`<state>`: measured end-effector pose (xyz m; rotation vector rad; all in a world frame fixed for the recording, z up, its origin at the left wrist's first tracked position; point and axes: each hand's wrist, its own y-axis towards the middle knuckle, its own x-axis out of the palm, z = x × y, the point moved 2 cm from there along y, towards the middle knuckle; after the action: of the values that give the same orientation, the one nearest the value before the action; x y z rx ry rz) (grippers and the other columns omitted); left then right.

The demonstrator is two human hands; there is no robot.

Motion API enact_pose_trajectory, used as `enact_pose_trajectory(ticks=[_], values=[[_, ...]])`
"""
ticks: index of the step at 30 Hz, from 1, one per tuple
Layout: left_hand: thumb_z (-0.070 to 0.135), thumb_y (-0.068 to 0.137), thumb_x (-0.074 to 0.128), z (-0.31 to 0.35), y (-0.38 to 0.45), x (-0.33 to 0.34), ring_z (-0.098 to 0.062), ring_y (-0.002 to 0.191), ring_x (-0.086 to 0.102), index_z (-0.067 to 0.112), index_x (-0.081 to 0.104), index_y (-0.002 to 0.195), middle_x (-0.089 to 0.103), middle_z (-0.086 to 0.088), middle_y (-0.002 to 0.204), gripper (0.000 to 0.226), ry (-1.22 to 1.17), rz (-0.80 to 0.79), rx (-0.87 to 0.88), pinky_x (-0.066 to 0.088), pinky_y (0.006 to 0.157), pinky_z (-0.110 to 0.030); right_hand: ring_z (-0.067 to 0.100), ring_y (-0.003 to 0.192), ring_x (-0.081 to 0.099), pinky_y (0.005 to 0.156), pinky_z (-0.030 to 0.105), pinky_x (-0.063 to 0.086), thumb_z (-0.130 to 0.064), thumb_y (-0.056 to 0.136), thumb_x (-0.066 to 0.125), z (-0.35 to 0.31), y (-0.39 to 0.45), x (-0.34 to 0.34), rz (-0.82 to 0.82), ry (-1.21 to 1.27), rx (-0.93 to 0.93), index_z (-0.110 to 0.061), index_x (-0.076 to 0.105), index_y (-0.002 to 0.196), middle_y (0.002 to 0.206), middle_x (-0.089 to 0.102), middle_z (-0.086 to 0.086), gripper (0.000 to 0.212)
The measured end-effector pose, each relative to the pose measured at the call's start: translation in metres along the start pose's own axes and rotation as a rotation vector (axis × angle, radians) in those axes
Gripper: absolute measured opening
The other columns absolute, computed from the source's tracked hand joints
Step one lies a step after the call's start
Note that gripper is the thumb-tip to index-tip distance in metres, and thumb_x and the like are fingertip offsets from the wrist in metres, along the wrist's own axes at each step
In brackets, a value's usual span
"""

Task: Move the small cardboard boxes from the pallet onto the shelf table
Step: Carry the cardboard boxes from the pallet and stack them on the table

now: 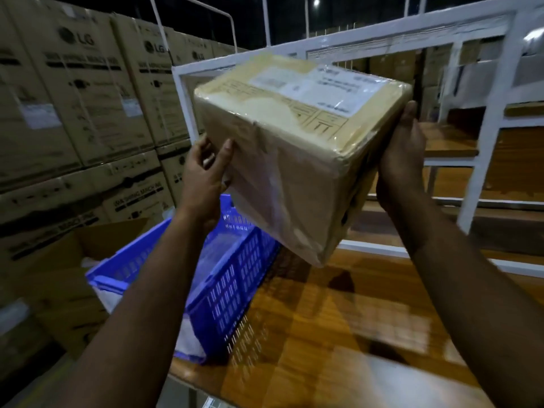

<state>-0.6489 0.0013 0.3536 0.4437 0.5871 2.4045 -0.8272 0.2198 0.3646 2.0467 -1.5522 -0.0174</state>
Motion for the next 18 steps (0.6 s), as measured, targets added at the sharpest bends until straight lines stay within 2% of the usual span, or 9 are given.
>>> enact_pose_trajectory(ticks=[3,6,9,12,16,18], values=[[0.033,0.095,0.069,0.005,0.03,-0.036,-0.007,0.116,0.063,0.018,0.052,0.14,0.066,0.008,0.131,0.05,0.031,0.054,0.07,0.053,0.081,-0.035,0.001,0.097,0.062,0.08,0.024,0.051,-0.052,0.105,0.029,0.016,0.012,0.048,-0.072,-0.012,-0.041,-0.029,0.062,0.108,0.107,0.068,-0.008,0.04],[0.036,0.092,0.071,-0.002,0.063,-0.08,-0.015,0.124,0.062,0.018,0.05,0.144,0.065,0.005,0.136,0.059,0.041,0.098,0.092,0.055,0.08,-0.033,-0.002,0.09,0.061,0.071,0.014,0.049,-0.045,0.107,0.03,0.041,0.023,0.1,-0.136,-0.057,-0.1,-0.025,0.062,0.109,0.105,0.066,-0.004,0.038],[0.04,0.088,0.072,-0.02,0.095,-0.122,-0.018,0.126,0.062,0.02,0.05,0.144,0.065,0.003,0.136,0.063,0.062,0.139,0.07,0.053,0.076,-0.033,0.01,0.1,0.063,0.075,0.027,0.052,-0.044,0.107,0.031,0.069,0.035,0.15,-0.196,-0.061,-0.079,-0.031,0.061,0.111,0.111,0.066,-0.003,0.033],[0.039,0.092,0.072,-0.047,0.126,-0.16,-0.017,0.127,0.06,0.021,0.049,0.145,0.064,0.004,0.137,0.061,0.075,0.166,0.011,0.054,0.084,-0.04,0.02,0.1,0.063,0.068,0.03,0.051,-0.045,0.107,0.032,0.097,0.045,0.2,-0.235,-0.136,-0.053,-0.022,0.059,0.118,0.11,0.066,0.001,0.037],[0.041,0.091,0.073,-0.091,0.157,-0.196,-0.019,0.127,0.059,0.02,0.046,0.147,0.061,0.0,0.14,0.065,0.08,0.188,-0.087,0.054,0.089,-0.042,0.015,0.093,0.062,0.072,0.031,0.054,-0.051,0.105,0.031,0.132,0.047,0.245,-0.312,-0.186,0.067,-0.022,0.054,0.118,0.109,0.064,0.001,0.039],[0.046,0.086,0.076,-0.113,0.165,-0.206,-0.022,0.127,0.059,0.019,0.044,0.148,0.06,-0.002,0.141,0.074,0.087,0.177,-0.147,0.055,0.088,-0.045,0.014,0.098,0.061,0.08,0.033,0.054,-0.061,0.101,0.032,0.151,0.046,0.255,-0.344,-0.194,0.121,-0.025,0.053,0.122,0.114,0.064,0.001,0.046]])
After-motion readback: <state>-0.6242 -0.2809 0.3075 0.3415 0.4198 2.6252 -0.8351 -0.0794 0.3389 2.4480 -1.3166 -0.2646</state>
